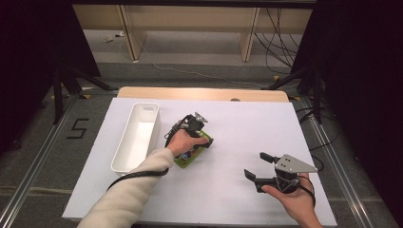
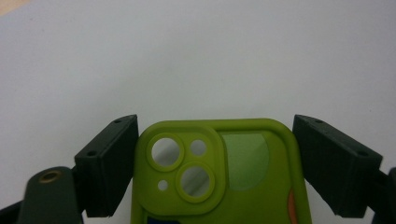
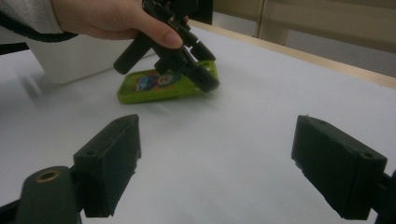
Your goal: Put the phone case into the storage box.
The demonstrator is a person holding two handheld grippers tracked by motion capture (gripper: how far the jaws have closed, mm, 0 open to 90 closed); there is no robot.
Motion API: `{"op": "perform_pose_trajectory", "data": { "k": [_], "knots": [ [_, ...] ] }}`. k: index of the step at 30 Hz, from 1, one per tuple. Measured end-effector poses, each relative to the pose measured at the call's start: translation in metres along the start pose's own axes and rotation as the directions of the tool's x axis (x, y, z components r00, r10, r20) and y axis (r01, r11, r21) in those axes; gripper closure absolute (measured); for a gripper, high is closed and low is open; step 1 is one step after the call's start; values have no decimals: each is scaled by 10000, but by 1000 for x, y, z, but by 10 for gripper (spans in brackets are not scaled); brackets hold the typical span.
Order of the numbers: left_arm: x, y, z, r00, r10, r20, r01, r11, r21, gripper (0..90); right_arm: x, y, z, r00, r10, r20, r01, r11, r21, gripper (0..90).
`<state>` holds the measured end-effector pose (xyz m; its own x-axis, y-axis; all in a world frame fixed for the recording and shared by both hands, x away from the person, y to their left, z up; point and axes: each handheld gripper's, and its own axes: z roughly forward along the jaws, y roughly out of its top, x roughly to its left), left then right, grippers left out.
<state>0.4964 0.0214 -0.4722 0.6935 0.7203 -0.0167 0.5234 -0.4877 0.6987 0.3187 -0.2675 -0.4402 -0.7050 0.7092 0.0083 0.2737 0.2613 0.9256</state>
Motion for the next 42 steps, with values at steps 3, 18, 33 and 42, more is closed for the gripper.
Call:
{"op": "perform_pose_trajectory", "data": {
  "k": [3, 18, 33, 42],
  "knots": [
    [0, 2, -2, 10000, -57, -55, 57, 9999, -91, 169, 0, 0, 0, 10000, -6, -8, 6, 10000, 5, 169],
    [-1, 11, -15, 9997, -206, -137, 196, 9972, -727, 170, 0, 0, 0, 10000, 12, -2, -12, 10000, -6, 169],
    [-2, 25, -41, 9981, -426, -446, 345, 9850, -1691, 169, 0, 0, 0, 10000, 8, 14, -8, 10000, -4, 170],
    [0, 34, -60, 9948, -634, -791, 427, 9697, -2404, 170, 0, 0, 0, 10000, 7, 23, -7, 10000, -2, 170]
  ]
}}
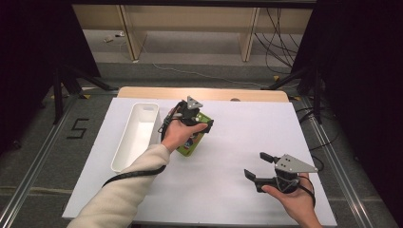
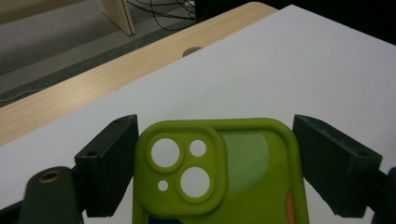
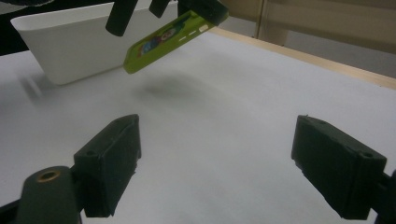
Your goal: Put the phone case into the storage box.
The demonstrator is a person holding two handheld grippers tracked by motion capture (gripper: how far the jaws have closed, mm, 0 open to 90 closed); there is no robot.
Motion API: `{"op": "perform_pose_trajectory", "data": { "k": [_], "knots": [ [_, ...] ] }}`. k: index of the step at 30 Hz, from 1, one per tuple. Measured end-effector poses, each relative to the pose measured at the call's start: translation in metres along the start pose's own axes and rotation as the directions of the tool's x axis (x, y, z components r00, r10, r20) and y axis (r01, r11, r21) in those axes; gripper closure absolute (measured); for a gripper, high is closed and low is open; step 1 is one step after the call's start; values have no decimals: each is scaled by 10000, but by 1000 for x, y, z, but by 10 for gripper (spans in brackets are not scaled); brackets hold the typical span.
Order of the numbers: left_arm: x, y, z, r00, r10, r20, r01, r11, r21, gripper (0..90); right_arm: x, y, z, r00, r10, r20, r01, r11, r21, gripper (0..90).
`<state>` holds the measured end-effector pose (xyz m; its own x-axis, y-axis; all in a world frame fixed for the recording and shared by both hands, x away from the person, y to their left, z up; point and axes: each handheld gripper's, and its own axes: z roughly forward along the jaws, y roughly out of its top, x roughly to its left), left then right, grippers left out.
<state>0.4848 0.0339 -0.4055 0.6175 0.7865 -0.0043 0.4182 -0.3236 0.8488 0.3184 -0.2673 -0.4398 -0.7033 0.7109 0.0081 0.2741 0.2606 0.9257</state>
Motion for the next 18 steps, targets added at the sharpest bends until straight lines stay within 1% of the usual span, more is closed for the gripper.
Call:
{"op": "perform_pose_trajectory", "data": {
  "k": [9, 10, 18],
  "knots": [
    [2, 9, -12, 9997, -60, -247, 48, 9988, -490, 169, 0, 0, 0, 10000, 1, -5, -1, 10000, 4, 170],
    [3, 10, -13, 9996, -4, -277, -11, 9986, -524, 169, 0, 0, 0, 10000, 6, -6, -6, 10000, 2, 170],
    [10, 18, -23, 9988, -165, -463, 125, 9963, -849, 169, 0, 0, 0, 10000, 18, -5, -18, 10000, 13, 170]
  ]
}}
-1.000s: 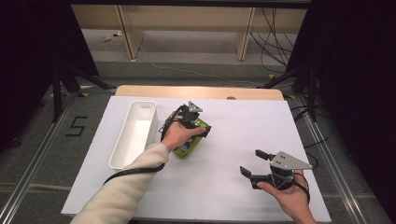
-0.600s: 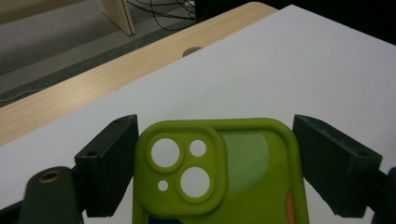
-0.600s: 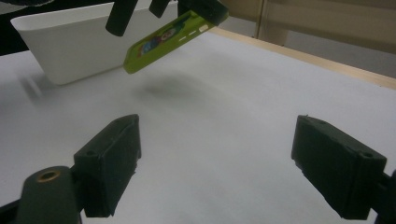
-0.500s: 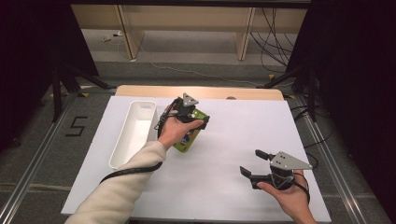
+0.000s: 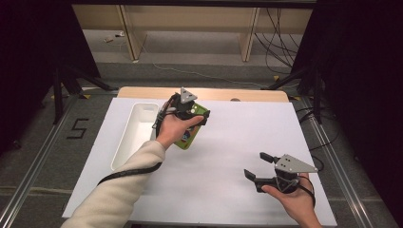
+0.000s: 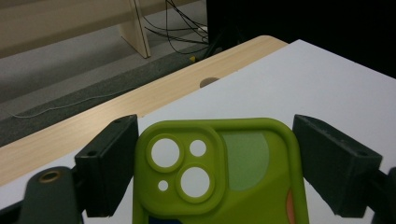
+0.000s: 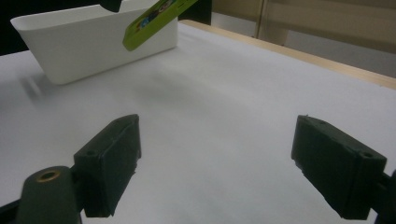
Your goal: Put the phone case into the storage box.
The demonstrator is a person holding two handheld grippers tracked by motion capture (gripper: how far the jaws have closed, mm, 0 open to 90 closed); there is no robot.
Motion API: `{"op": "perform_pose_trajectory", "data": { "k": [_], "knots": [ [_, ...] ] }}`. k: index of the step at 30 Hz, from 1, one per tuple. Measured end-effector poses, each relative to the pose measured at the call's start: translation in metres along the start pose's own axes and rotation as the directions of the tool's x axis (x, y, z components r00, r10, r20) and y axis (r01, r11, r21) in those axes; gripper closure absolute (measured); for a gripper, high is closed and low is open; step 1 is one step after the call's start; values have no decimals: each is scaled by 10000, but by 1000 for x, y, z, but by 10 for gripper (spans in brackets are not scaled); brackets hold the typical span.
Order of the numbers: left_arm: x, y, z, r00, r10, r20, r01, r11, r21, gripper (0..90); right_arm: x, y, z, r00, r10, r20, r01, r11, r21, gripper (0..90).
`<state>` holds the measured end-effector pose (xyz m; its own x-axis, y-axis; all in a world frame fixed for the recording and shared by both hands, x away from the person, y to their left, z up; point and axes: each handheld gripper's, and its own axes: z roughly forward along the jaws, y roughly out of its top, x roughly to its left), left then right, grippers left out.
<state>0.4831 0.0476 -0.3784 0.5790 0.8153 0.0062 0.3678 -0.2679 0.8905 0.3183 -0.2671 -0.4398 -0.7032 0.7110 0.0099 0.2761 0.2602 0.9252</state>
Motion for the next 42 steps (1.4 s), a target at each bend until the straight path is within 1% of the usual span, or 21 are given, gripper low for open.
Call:
{"op": "perform_pose_trajectory", "data": {
  "k": [6, 19, 26, 28, 34, 42],
  "knots": [
    [8, 5, -7, 9999, -104, -129, 101, 9998, -186, 169, 0, 0, 0, 10000, -59, 11, 59, 10000, -22, 170],
    [22, 16, -20, 9984, -259, -506, 226, 9977, -646, 169, 0, 0, 0, 10000, 3, -1, -3, 10000, 5, 170],
    [31, 20, -26, 9972, -298, -684, 246, 9968, -756, 169, 0, 0, 0, 10000, -1, -1, 1, 10000, 0, 170],
    [34, 21, -28, 9966, -376, -735, 314, 9960, -834, 169, 0, 0, 0, 10000, 5, 0, -5, 10000, -1, 170],
    [43, 24, -34, 9950, -436, -901, 352, 9951, -923, 169, 0, 0, 0, 10000, 13, 1, -13, 10000, 2, 171],
    [52, 25, -38, 9926, -541, -1089, 430, 9938, -1023, 169, 0, 0, 0, 10000, 11, 4, -11, 10000, -4, 171]
  ]
}}
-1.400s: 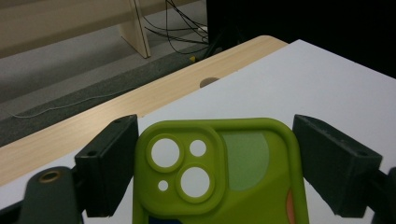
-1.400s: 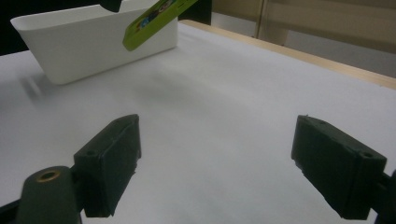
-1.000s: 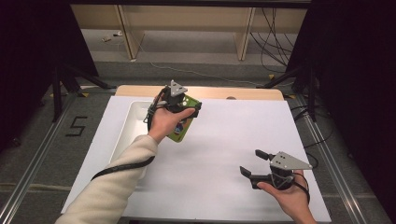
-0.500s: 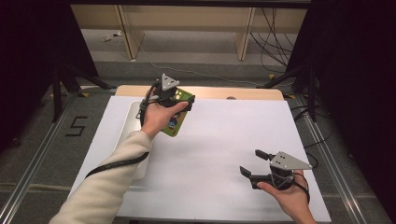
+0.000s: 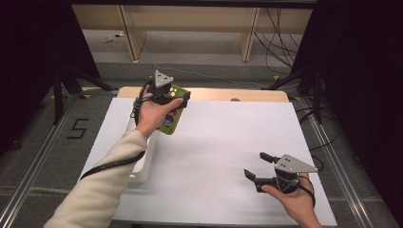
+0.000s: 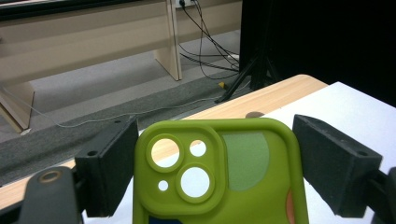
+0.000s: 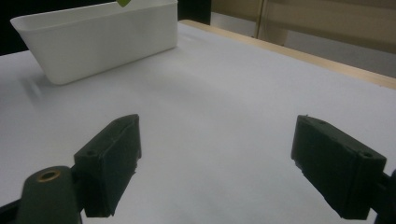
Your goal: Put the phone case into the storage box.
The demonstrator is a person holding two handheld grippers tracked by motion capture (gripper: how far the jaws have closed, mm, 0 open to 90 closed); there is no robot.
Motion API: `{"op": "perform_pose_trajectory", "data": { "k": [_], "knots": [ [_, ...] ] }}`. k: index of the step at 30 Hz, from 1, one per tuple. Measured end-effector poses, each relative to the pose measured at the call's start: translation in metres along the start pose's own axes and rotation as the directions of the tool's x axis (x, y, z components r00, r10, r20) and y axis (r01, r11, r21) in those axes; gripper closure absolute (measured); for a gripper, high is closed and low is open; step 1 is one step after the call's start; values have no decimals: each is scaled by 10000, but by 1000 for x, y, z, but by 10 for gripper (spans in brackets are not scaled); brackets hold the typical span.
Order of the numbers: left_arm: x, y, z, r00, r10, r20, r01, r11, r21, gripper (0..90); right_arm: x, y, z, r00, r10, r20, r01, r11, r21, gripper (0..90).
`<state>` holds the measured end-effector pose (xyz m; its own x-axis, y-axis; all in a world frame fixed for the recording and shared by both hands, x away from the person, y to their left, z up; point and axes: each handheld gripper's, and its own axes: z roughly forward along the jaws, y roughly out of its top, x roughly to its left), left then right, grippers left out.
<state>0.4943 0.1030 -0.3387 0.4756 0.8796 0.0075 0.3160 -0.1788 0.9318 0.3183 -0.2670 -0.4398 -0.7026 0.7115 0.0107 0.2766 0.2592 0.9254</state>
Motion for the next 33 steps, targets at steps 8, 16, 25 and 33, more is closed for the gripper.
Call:
{"op": "perform_pose_trajectory", "data": {
  "k": [8, 16, 25, 33],
  "knots": [
    [9, 3, -3, 9998, -71, -196, 69, 9999, -105, 169, 0, 0, 0, 10000, 5, -14, -5, 10000, -9, 171],
    [17, 4, -4, 9990, -168, -414, 162, 9997, -156, 169, 0, 0, 0, 10000, -12, 5, 12, 10000, -14, 171],
    [26, 5, -5, 9976, -256, -648, 242, 9995, -217, 169, 0, -1, 1, 10000, -4, 21, 4, 10000, 11, 171],
    [36, 4, -6, 9956, -330, -872, 308, 9992, -266, 169, 0, -1, 2, 10000, -2, -14, 2, 10000, 44, 171]
  ]
}}
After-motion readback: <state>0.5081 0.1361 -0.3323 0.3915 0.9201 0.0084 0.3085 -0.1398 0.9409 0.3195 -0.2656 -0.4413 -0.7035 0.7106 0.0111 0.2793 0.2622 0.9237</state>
